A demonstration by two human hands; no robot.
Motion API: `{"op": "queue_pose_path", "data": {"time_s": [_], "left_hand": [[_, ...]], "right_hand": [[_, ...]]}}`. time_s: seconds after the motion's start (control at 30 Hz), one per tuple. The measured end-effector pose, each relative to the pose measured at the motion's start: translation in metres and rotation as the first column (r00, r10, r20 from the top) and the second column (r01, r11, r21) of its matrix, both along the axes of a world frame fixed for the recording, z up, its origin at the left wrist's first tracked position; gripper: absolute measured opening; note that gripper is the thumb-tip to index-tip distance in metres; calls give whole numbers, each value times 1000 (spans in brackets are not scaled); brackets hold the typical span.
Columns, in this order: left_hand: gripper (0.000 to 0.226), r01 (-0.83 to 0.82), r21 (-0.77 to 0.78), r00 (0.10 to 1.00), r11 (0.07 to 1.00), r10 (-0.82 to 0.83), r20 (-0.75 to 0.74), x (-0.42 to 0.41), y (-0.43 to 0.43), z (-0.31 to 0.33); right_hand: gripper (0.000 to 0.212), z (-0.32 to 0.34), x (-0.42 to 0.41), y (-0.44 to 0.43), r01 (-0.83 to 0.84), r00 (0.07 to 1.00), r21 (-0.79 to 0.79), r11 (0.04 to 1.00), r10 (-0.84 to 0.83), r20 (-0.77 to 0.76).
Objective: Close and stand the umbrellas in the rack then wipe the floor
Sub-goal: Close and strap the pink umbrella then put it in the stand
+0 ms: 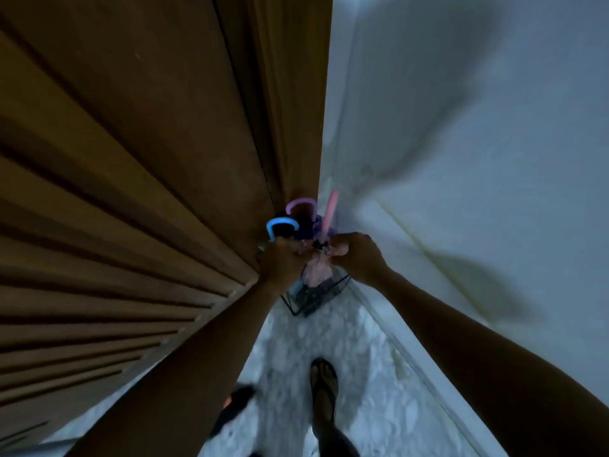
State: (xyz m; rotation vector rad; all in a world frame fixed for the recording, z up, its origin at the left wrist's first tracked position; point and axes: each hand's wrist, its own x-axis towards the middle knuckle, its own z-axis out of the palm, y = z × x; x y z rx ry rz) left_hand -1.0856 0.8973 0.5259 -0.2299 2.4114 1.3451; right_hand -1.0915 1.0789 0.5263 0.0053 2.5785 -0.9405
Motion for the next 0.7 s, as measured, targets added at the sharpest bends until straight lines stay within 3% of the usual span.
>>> {"op": "queue_pose_path", "data": {"time_s": [0.07,0.13,0.3,0.43,0.53,0.7], "left_hand": [[19,31,7,999,999,-31,14,-6,2,-38],[26,36,-15,999,999,-36,3,-10,3,-72],[18,-39,-78,999,996,40,15,-16,10,-124],[12,-109,-56,994,992,108,-22,-20,18,-135],[9,-135,-23,990,991,136,44,-19,20,-133],[35,-52,44,987,998,45,156,-12,13,-114]], "right_hand": [[30,-40,-8,4,-58,998,64,996,57,10],[26,-74,-15,9,-110,994,120,987,111,-8],[13,-130,-21,11,-75,985,197,978,104,-141],[17,-148,-27,10,-53,982,232,971,93,-163],[20,-146,-29,8,-45,990,240,970,76,-118],[34,-123,-22,1,19,998,277,961,-3,-59]]}}
